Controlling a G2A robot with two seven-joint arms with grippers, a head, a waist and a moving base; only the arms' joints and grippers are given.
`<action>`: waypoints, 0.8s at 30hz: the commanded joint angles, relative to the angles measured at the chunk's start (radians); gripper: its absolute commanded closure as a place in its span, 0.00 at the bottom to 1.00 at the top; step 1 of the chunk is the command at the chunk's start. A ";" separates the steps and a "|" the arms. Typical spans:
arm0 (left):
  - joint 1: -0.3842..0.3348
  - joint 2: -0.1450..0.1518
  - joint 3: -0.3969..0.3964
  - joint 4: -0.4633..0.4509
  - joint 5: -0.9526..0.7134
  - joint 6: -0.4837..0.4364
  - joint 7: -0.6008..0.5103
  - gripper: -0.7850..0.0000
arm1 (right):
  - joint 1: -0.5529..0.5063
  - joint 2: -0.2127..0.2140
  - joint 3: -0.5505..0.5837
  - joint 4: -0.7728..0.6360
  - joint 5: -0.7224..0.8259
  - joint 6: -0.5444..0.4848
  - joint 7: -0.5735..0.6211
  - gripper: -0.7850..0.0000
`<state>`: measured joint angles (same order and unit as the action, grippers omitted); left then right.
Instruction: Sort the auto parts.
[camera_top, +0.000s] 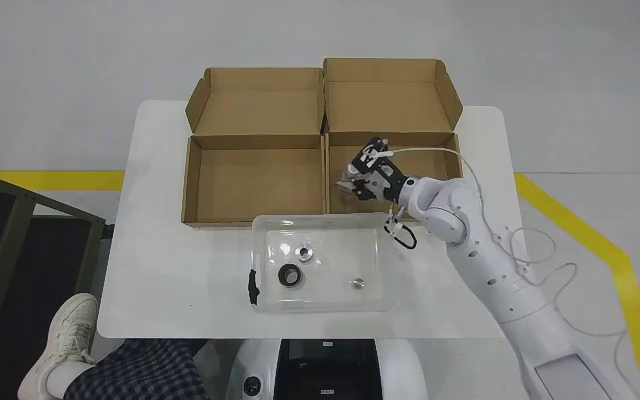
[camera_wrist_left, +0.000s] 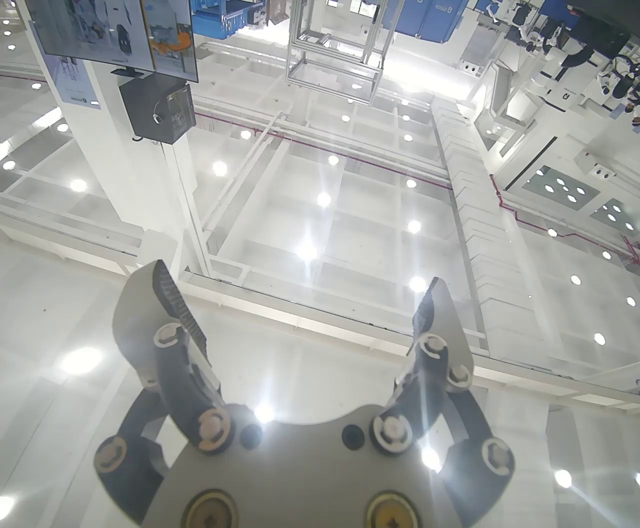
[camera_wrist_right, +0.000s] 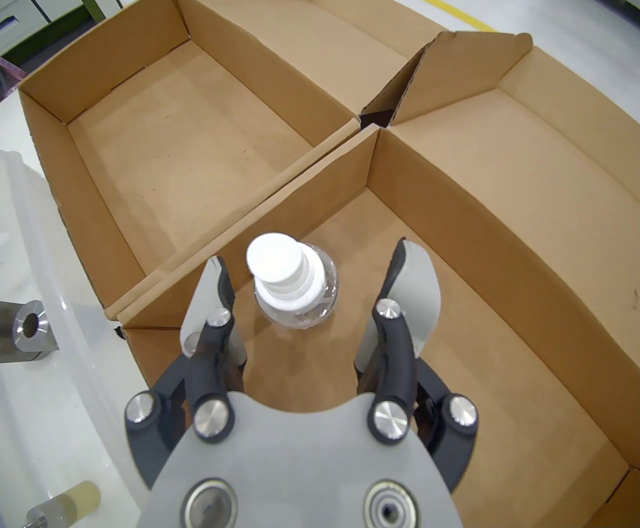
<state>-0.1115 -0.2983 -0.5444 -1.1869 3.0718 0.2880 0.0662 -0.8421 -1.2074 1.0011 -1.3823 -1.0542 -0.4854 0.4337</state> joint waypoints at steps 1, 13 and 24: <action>0.000 0.000 0.000 0.000 0.000 0.000 0.000 0.00 | -0.013 0.005 0.017 -0.029 0.000 -0.004 0.002 0.18; 0.000 0.000 0.000 0.000 0.000 0.000 0.000 0.00 | -0.118 0.039 0.133 -0.291 -0.027 -0.039 0.047 0.13; 0.000 0.000 0.000 0.000 0.000 0.000 0.000 0.00 | -0.224 0.066 0.200 -0.504 0.022 -0.145 0.156 0.13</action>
<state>-0.1115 -0.2983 -0.5444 -1.1869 3.0718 0.2880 0.0662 -1.0554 -1.1434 1.1963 -1.8703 -1.0387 -0.6241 0.5814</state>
